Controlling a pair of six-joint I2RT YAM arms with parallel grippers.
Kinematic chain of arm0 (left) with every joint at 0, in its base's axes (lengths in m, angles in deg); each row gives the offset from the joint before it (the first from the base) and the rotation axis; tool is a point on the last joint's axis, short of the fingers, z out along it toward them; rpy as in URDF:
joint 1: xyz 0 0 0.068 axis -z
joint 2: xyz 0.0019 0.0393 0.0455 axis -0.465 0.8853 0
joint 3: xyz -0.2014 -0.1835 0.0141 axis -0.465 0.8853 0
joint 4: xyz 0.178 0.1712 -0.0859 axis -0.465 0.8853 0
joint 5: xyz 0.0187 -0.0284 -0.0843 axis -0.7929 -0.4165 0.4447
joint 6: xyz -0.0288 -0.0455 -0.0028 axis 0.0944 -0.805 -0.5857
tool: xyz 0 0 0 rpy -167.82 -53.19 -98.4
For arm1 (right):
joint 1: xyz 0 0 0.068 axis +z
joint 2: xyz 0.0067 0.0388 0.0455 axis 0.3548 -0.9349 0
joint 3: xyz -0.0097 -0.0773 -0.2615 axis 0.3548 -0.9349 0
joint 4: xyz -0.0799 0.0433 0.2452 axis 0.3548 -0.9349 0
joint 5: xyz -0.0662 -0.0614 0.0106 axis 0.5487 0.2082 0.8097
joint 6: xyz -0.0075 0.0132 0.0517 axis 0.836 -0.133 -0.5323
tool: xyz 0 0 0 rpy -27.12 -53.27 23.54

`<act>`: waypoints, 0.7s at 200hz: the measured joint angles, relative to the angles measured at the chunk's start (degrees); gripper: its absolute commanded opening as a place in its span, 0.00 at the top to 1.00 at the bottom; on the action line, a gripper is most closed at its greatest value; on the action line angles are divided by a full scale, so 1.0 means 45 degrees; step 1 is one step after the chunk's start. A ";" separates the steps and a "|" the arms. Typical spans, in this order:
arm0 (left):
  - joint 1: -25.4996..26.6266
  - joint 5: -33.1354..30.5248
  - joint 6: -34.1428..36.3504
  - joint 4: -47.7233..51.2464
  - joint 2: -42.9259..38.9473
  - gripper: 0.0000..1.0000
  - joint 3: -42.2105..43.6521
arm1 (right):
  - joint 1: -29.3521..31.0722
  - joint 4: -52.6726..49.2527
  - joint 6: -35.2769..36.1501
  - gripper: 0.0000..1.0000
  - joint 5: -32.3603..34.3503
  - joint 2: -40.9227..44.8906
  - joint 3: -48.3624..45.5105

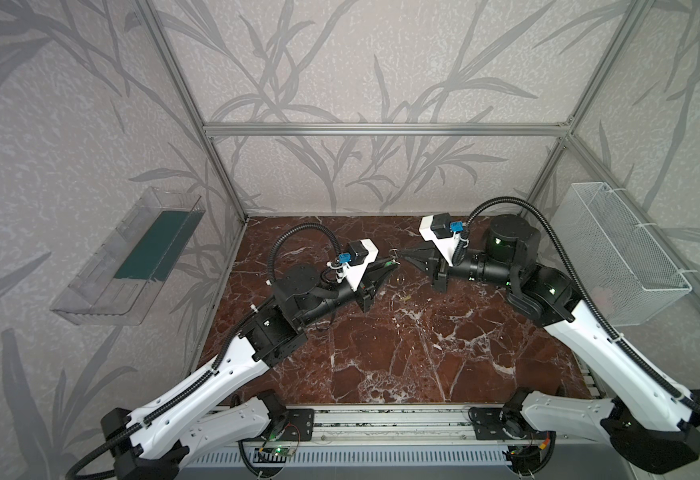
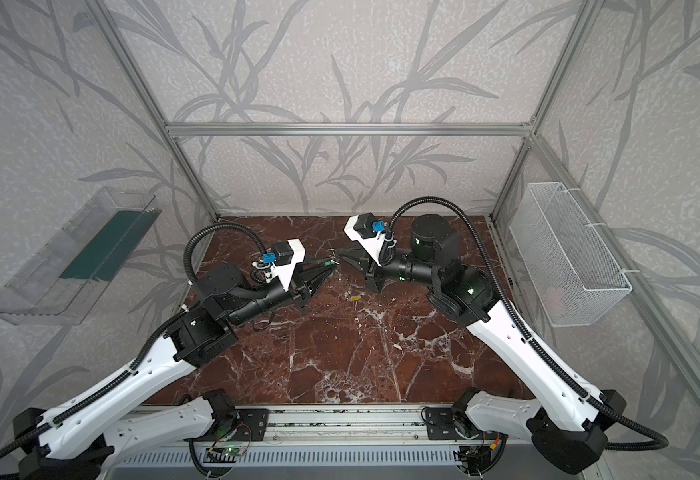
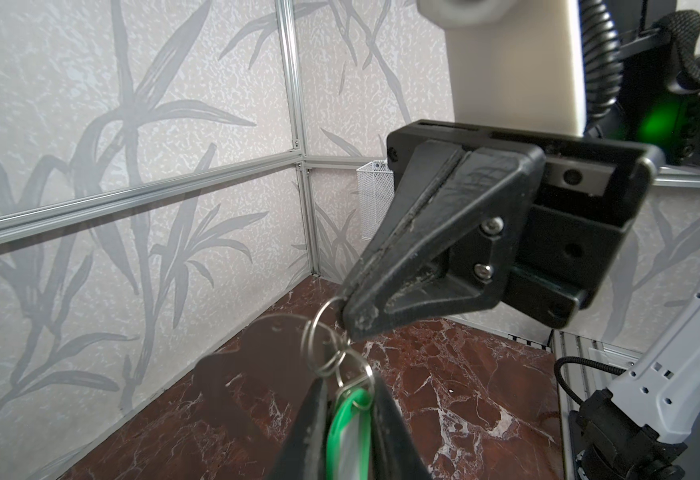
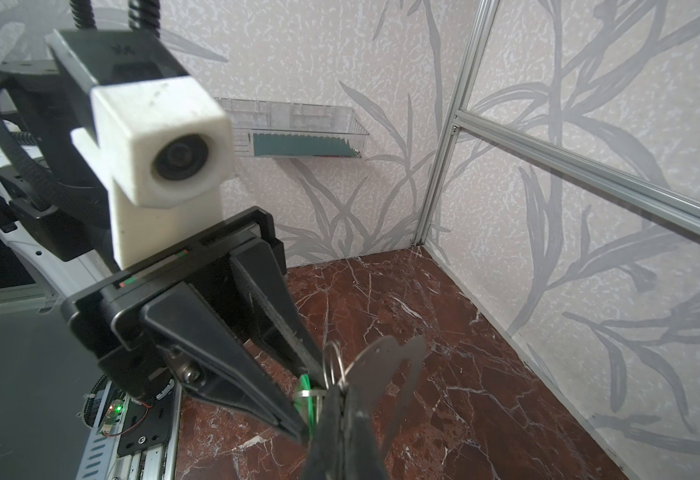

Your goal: Put the keys on the keyring

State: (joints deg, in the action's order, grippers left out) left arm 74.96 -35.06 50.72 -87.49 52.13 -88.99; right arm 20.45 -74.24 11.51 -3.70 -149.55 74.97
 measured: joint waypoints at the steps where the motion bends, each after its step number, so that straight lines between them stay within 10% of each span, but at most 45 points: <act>1: 0.0000 -0.0005 -0.0005 0.0000 0.0000 0.81 0.0000 | 0.0000 0.0000 0.0000 1.00 0.0000 0.0000 0.0000; 140: 0.0078 -0.0631 0.0816 0.1564 -0.0248 1.00 -0.0282 | 0.0000 -0.0865 0.0617 1.00 -0.0087 -0.0223 0.0019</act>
State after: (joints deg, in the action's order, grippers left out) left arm 75.31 -37.90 54.39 -80.45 51.02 -90.25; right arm 20.45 -78.13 14.29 -4.10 -150.55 75.06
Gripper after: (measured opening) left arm 0.049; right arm 0.045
